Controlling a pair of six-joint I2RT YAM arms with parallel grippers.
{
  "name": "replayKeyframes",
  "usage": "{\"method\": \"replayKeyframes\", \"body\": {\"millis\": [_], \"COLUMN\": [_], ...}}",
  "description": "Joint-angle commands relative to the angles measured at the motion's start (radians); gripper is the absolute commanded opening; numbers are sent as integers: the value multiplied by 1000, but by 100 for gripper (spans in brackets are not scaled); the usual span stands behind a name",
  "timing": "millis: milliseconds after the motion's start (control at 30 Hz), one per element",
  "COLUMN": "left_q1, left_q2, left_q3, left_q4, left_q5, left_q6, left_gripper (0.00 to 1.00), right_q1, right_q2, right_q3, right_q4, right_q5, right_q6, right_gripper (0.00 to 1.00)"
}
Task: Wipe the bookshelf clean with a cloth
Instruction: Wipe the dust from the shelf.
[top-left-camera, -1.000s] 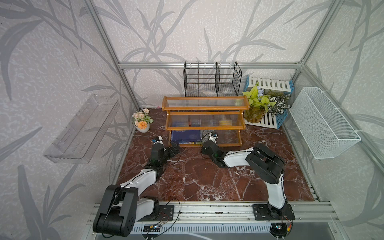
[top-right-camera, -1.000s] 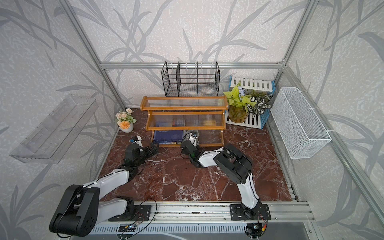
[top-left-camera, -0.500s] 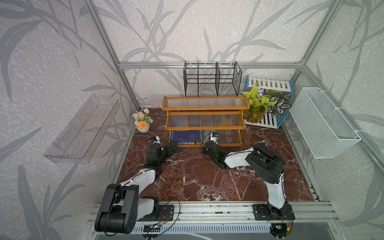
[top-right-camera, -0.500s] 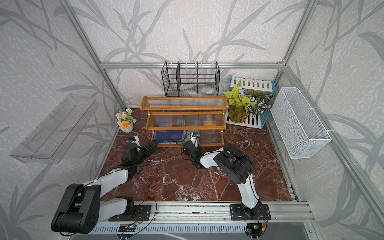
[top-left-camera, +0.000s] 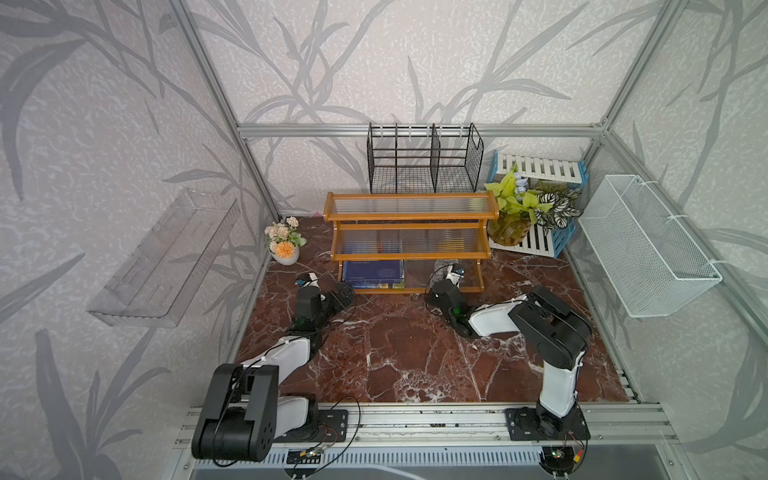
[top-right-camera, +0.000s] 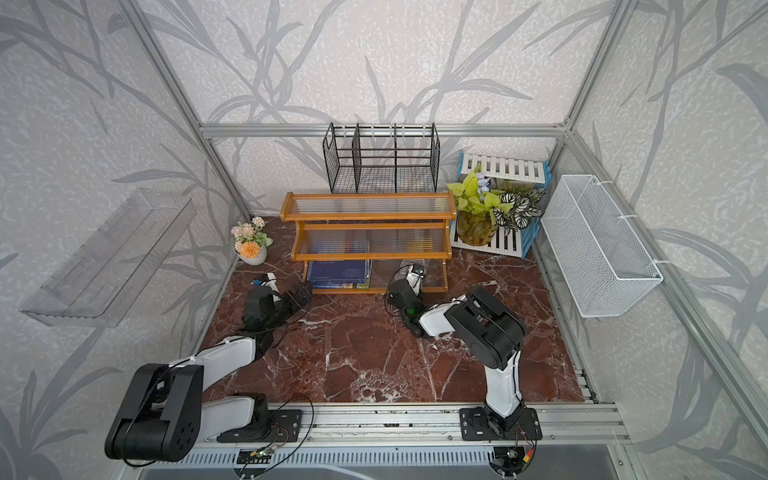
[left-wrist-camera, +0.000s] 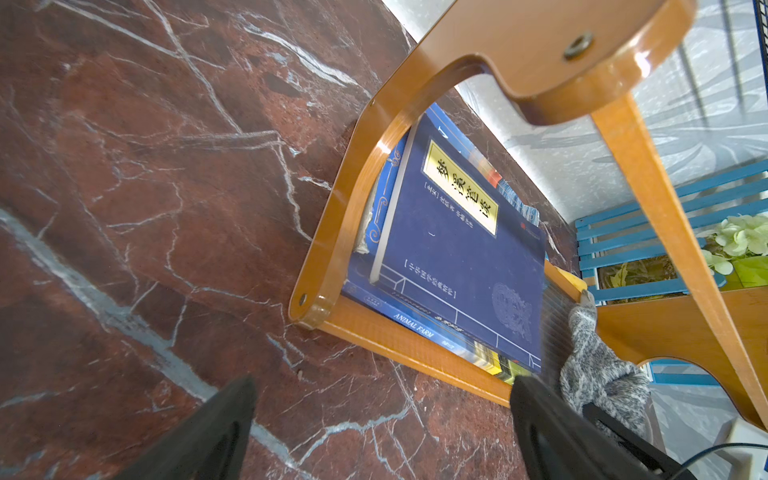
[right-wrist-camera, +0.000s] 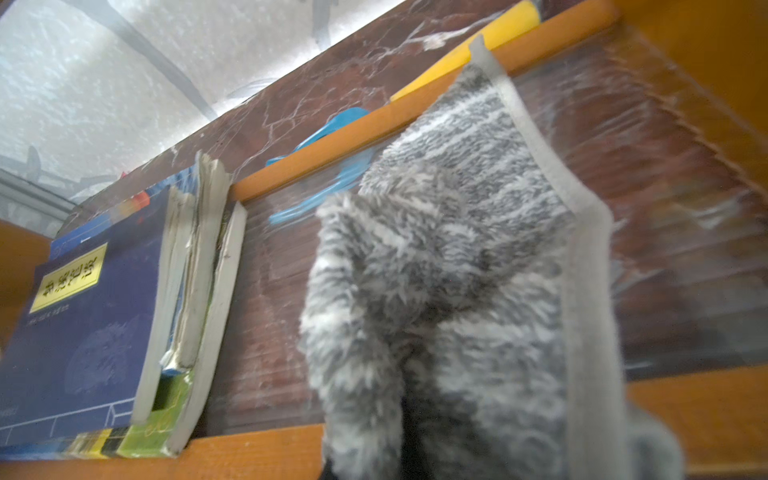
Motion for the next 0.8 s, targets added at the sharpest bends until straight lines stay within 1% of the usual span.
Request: {"method": "replayKeyframes", "body": {"millis": [0, 133, 267, 367, 500, 767], "left_q1": [7, 7, 7, 7, 7, 7], "left_q2": [10, 7, 7, 9, 11, 19], "left_q3": [-16, -21, -21, -21, -25, -33], "left_q4": [32, 36, 40, 45, 49, 70], "left_q5": [17, 24, 29, 36, 43, 61], "left_q6": [-2, -3, -3, -5, -6, -16], "left_gripper": [100, 100, 100, 100, 100, 100], "right_q1": [-64, -131, -174, -174, -151, -52], "right_q2": [-27, -77, -96, -81, -8, 130], "right_q3": [-65, -132, -155, -115, -48, 113], "right_q4": [-57, -27, 16, 22, 44, 7], "right_q5": [13, -27, -89, -200, -284, -336], "right_q6": [38, 74, 77, 36, 55, 90], "right_gripper": [0, 0, 0, 0, 0, 1]}}
